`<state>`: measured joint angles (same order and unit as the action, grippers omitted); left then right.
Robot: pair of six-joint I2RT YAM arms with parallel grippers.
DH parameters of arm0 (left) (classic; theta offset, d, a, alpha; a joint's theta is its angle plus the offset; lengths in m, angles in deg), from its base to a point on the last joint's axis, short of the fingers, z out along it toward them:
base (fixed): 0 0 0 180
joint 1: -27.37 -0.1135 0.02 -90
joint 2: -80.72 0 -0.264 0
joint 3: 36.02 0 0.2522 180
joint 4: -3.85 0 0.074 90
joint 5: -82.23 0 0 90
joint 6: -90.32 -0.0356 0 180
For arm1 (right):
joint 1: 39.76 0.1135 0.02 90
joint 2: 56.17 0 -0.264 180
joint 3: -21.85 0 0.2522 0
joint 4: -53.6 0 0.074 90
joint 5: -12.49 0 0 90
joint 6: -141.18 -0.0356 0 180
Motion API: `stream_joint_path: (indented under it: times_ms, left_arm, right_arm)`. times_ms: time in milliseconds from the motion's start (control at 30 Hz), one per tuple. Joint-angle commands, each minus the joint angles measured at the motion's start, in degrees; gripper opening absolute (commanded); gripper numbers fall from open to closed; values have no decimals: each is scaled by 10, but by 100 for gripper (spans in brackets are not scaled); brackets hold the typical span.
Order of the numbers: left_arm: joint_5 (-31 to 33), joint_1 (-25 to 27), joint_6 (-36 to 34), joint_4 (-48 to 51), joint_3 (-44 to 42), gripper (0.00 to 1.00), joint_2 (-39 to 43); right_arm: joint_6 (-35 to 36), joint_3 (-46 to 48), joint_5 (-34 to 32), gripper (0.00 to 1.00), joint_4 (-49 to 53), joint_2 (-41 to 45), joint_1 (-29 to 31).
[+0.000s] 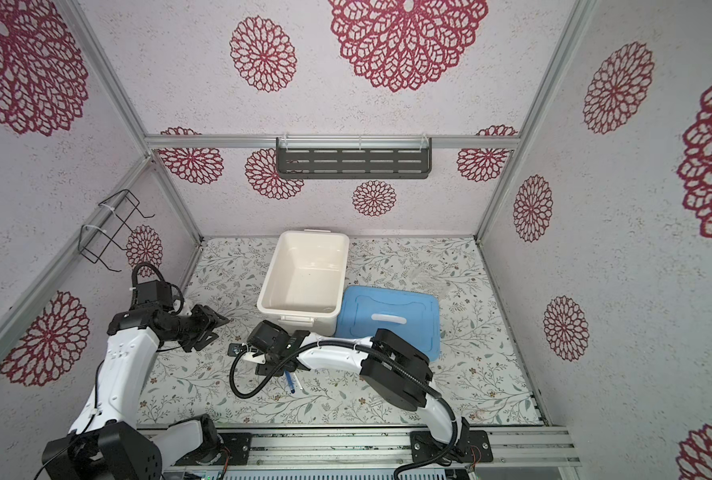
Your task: Organize the chemistry lab equipment
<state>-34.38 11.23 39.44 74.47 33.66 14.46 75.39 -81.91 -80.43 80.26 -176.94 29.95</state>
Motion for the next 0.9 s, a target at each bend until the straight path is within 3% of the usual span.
stream_joint_path:
  times_ms: [0,133,367,633,867]
  left_arm:
    - [-13,-11,2,-15,-6,54,10]
    - [-24,-16,-4,-13,-9,54,12]
    - [-47,-17,-6,-12,-10,59,17]
    - [-77,-17,1,-2,-7,63,29]
    - [-238,14,8,-75,-30,70,9]
  right_arm:
    - [11,-18,13,53,15,-8,-2]
    - [12,-19,32,32,28,-7,-2]
    - [14,49,35,13,-48,43,-2]
    - [19,139,2,8,-152,125,4]
    - [24,267,-75,7,-295,260,10]
